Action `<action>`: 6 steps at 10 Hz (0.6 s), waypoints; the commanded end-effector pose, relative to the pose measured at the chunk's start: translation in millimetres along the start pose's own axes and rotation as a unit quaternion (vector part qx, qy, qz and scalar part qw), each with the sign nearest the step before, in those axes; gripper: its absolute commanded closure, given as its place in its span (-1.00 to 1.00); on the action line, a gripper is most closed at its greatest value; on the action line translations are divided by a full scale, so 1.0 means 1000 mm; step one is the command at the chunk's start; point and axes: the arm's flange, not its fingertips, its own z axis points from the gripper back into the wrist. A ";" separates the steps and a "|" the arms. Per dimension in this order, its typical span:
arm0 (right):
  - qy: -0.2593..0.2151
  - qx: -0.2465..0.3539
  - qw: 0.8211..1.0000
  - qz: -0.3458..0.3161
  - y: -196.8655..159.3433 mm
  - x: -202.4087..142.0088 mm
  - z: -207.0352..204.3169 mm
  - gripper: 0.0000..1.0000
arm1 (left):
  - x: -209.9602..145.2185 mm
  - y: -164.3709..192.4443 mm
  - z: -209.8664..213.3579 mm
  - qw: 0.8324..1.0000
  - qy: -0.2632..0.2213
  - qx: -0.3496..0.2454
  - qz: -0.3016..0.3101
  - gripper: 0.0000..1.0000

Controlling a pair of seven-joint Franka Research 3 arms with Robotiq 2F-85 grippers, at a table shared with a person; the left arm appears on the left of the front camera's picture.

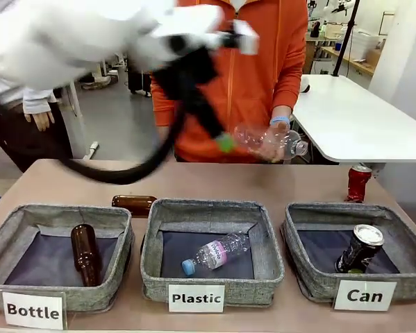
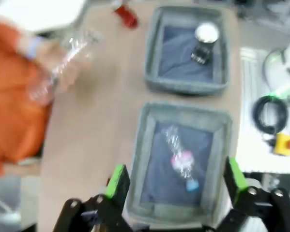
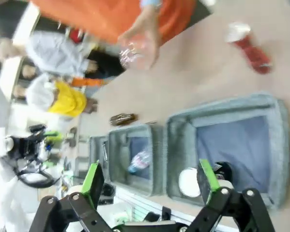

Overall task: Sort the can waste into the basket.
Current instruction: Pick up the can waste from the table and place it in the right Fabric basket.

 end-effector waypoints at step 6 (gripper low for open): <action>0.173 0.132 0.976 -0.003 0.031 0.023 -0.062 -1.00 | -0.357 0.081 0.201 0.836 -0.195 -0.183 0.480 -1.00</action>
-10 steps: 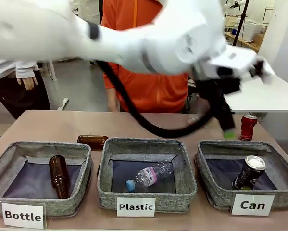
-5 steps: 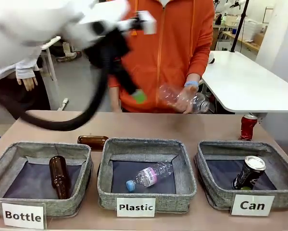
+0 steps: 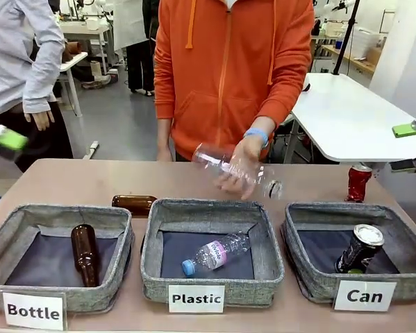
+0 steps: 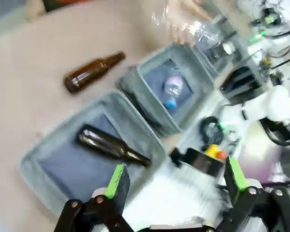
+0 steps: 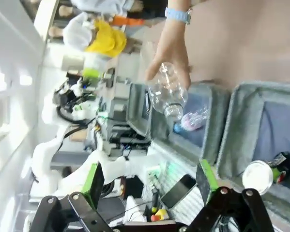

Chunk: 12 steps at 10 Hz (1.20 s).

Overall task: Sort the can waste into the basket.
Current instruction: Pick up the can waste from the table and place it in the right Fabric basket.

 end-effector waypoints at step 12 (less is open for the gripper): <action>-0.039 0.022 0.998 -0.035 -0.018 0.008 0.021 -1.00 | -0.048 0.122 0.070 0.965 -0.069 -0.221 0.121 -1.00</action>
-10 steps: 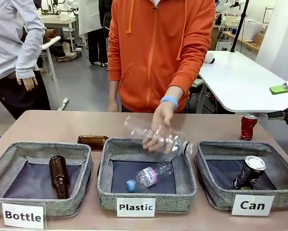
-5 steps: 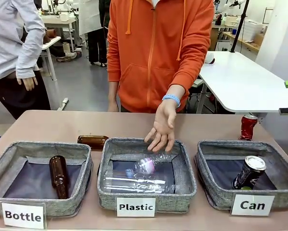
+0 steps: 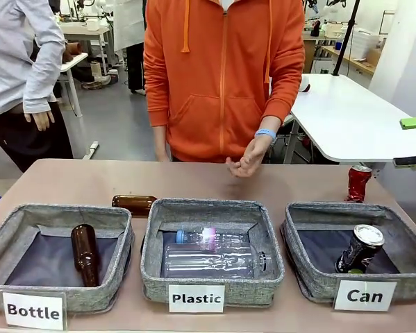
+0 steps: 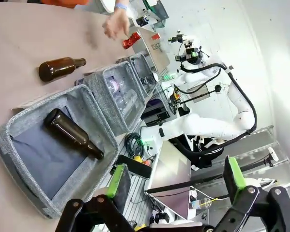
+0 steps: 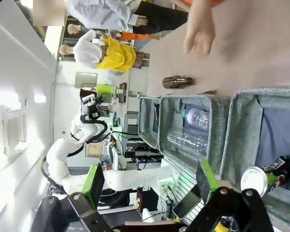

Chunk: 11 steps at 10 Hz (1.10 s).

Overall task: Sort the can waste into the basket.
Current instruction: Pick up the can waste from the table and place it in the right Fabric basket.

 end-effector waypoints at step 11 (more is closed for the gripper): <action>-0.214 -0.370 0.836 0.344 -0.083 0.054 0.024 -1.00 | -0.002 0.002 -0.003 1.000 -0.003 0.001 0.005 -1.00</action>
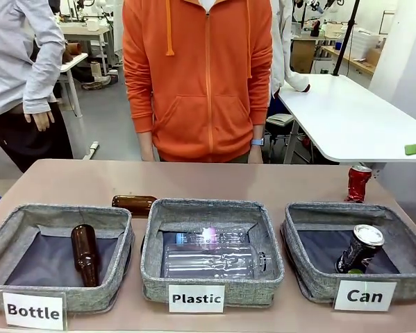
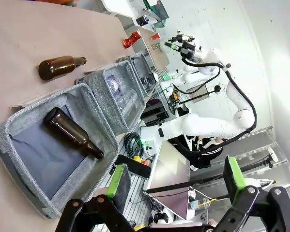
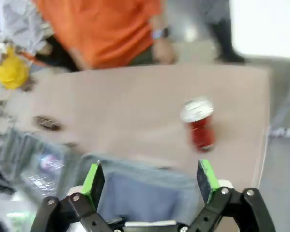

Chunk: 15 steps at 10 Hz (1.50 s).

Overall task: Sort the can waste into the basket.
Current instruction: Pick up the can waste from the table and place it in the right Fabric basket.

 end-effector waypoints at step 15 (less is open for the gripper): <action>0.022 0.086 0.963 0.255 -0.047 -0.038 -0.100 -1.00 | -0.001 -0.001 -0.001 1.000 -0.003 0.002 0.001 -1.00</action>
